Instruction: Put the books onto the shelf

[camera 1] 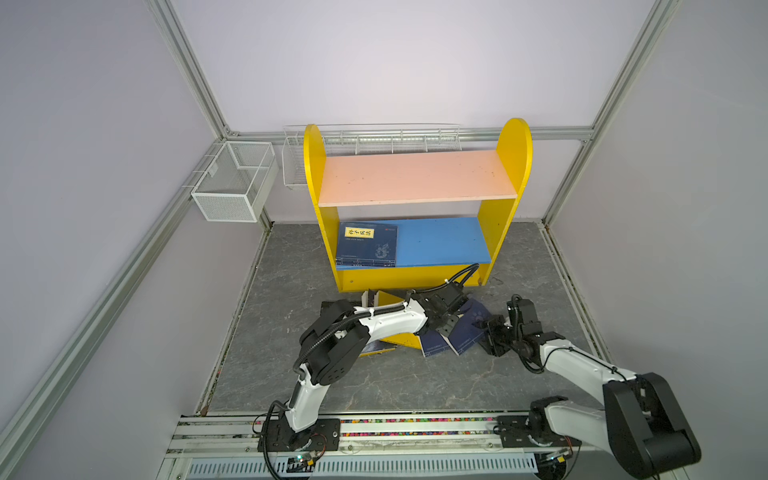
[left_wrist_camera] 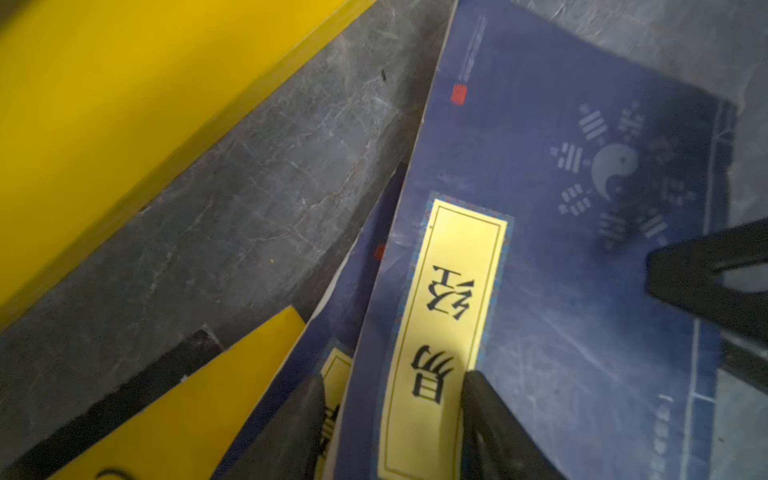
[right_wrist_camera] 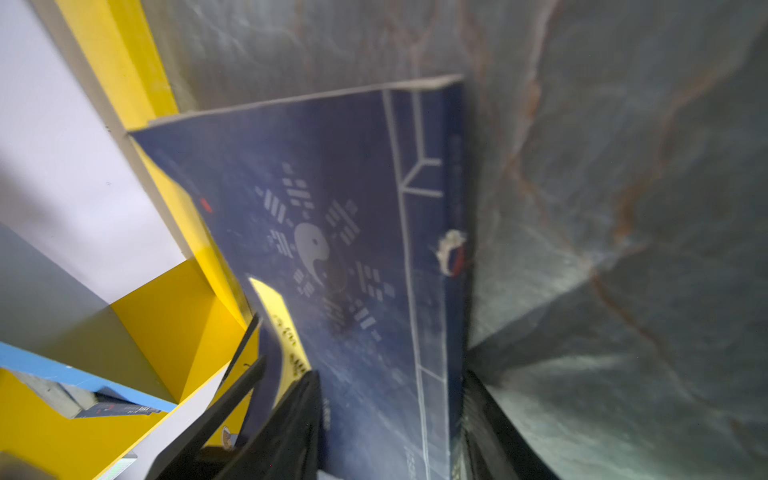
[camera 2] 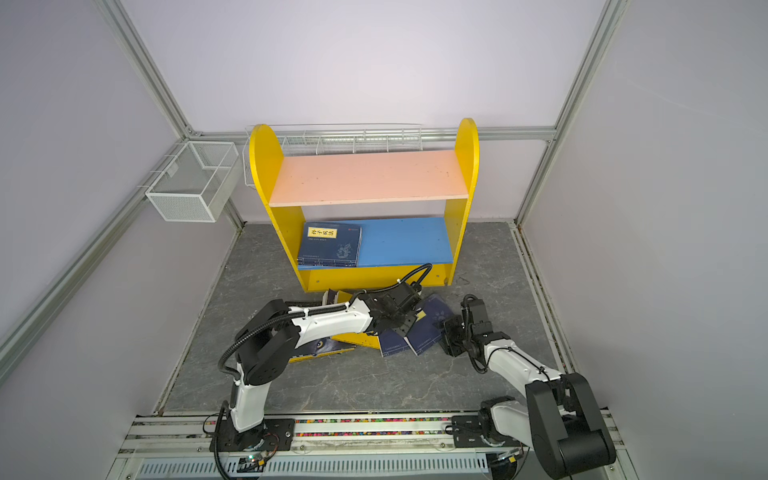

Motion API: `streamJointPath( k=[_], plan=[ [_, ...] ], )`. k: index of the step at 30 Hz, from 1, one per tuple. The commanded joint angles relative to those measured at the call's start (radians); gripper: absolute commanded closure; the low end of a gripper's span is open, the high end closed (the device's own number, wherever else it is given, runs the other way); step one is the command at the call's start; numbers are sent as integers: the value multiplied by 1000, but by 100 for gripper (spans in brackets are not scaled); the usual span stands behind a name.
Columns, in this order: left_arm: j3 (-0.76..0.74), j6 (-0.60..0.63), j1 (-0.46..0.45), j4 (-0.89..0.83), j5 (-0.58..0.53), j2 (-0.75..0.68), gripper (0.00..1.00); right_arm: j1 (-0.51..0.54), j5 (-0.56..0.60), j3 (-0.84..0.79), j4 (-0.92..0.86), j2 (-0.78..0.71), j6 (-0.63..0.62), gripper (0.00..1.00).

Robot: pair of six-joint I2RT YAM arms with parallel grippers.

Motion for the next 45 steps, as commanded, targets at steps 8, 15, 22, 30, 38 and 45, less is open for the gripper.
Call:
streamJointPath(
  k=[8,15,22,30,38,45],
  plan=[
    [-14,14,1,-31,79,41,50,3,-3,1,194,-10,-3,64],
    [-41,8,11,19,140,19,50,34,-10,41,218,16,-41,65],
    [-59,-11,26,50,159,7,50,55,-29,58,232,54,-61,82],
    [-155,-101,86,147,119,-199,27,53,21,80,143,-77,-114,94],
    [-233,-238,124,204,-8,-555,7,63,30,278,36,-241,-311,94],
    [-374,-457,259,313,215,-705,3,153,120,269,339,-192,-230,94]
  ],
)
